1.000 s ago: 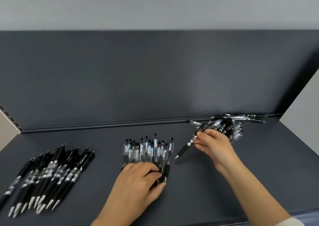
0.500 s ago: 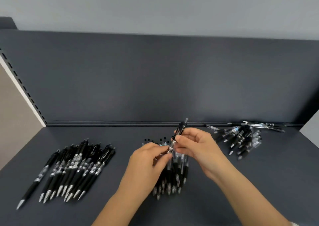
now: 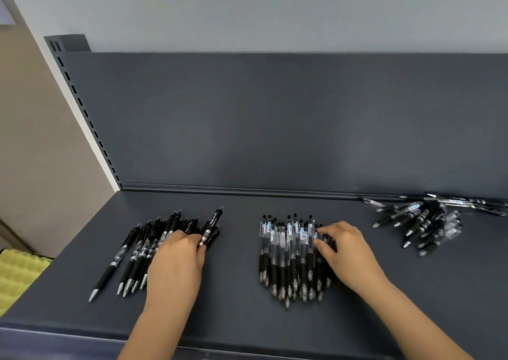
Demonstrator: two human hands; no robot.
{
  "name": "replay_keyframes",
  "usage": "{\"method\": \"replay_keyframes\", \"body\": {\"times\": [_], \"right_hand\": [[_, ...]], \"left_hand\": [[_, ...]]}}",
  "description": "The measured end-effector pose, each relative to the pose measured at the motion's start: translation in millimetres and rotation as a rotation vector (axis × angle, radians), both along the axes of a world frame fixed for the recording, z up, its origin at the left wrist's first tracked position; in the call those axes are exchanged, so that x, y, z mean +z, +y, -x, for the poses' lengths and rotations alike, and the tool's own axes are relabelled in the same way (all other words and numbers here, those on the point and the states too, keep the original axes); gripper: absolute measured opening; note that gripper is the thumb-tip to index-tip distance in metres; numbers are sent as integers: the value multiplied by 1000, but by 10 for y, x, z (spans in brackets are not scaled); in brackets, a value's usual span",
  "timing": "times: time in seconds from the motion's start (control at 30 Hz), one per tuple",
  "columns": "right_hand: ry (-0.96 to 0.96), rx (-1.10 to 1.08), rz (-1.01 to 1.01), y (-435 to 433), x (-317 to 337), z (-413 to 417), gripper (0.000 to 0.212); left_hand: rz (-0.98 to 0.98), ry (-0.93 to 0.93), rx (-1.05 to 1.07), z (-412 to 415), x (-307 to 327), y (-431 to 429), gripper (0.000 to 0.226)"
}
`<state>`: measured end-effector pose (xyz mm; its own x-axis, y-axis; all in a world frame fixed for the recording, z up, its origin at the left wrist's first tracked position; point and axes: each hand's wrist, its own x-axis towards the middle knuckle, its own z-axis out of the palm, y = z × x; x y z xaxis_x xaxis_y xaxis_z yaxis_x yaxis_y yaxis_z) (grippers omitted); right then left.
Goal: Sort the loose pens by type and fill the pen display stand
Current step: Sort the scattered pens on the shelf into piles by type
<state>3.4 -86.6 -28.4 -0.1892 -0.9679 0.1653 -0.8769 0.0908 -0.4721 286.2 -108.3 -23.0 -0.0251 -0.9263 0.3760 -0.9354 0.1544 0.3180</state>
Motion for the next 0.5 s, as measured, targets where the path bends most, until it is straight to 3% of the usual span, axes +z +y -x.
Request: {"method": "replay_keyframes", "body": {"times": [0.5], "right_hand": [[-60, 122, 6, -69, 4, 115, 35]], "left_hand": [[-81, -73, 177, 4, 78, -24, 9]]}}
